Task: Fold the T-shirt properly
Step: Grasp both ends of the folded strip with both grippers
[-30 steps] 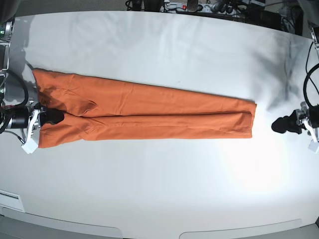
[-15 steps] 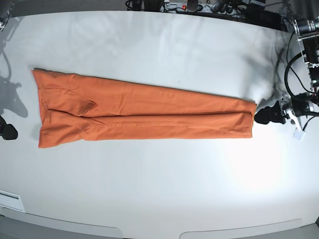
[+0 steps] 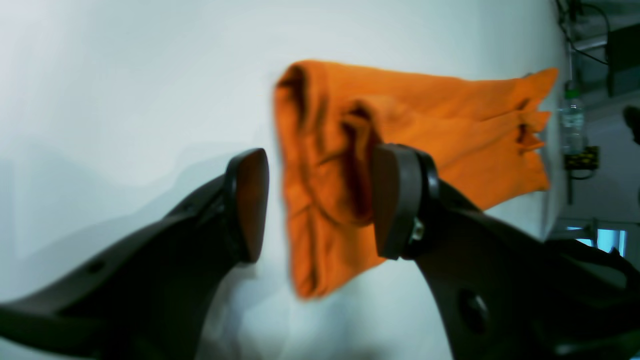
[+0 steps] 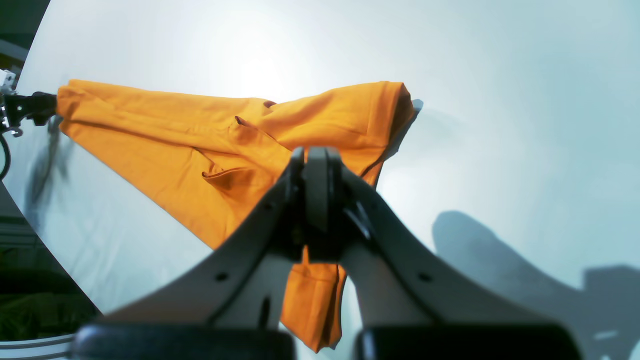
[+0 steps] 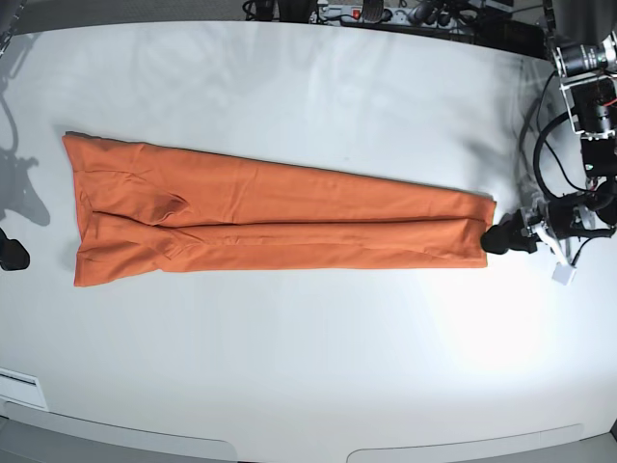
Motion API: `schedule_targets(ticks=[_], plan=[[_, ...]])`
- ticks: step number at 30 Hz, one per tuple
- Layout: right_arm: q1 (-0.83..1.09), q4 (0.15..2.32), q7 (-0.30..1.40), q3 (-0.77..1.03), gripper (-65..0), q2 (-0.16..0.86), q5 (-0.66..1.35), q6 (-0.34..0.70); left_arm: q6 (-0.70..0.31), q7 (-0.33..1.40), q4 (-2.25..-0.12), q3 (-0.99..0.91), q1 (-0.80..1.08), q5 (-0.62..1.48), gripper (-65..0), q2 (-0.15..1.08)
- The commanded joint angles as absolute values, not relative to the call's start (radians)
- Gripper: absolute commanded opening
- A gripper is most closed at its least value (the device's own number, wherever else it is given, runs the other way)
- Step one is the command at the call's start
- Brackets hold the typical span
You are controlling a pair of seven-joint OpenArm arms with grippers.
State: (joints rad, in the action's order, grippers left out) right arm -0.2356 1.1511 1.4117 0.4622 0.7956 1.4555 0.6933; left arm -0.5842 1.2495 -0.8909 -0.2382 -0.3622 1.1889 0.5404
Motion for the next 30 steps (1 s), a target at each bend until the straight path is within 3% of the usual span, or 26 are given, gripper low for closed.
schedule_targets(ticks=[1, 9, 11, 13, 15, 19, 25, 30], plan=[[-0.258, 1.164, 1.396, 0.471, -65.0, 0.829, 1.484, 0.698, -0.583, 1.257, -0.903, -0.242, -0.377, 1.163, -30.6, 0.537], [-0.258, 1.164, 1.396, 0.471, -65.0, 0.829, 1.484, 0.698, -0.56, 1.367, -0.903, -0.242, -0.374, 1.246, -30.6, 0.447], [-0.258, 1.164, 1.396, 0.471, -65.0, 0.829, 1.484, 0.698, -0.561, 1.388, -0.903, -0.242, -0.374, 1.286, -33.5, 0.443], [-0.257, 1.164, 1.396, 0.469, -65.0, 0.826, 1.484, 0.698, -0.56, 1.387, -0.903, -0.242, -0.374, 1.288, -46.7, 0.443], [-0.246, 1.164, 1.396, 0.45, -65.0, 0.826, 1.484, 0.698, -0.56, 1.385, -0.903, -0.243, -0.374, 1.288, -65.0, 0.444], [-0.224, 1.164, 1.383, 0.348, -65.0, 0.802, 1.448, 0.698, -0.547, 1.378, -0.903, -0.243, -0.376, 1.293, -65.0, 0.444], [-0.179, 1.164, 1.015, 0.241, -65.0, 0.722, 1.005, 0.698, -0.547, 1.393, -0.903, -0.243, -0.377, 1.345, -65.0, 0.444], [-0.175, 1.164, 0.999, 0.236, -65.0, 0.661, 1.023, 0.698, -0.549, 1.392, -0.903, -0.243, -0.377, 1.345, -65.0, 0.447]])
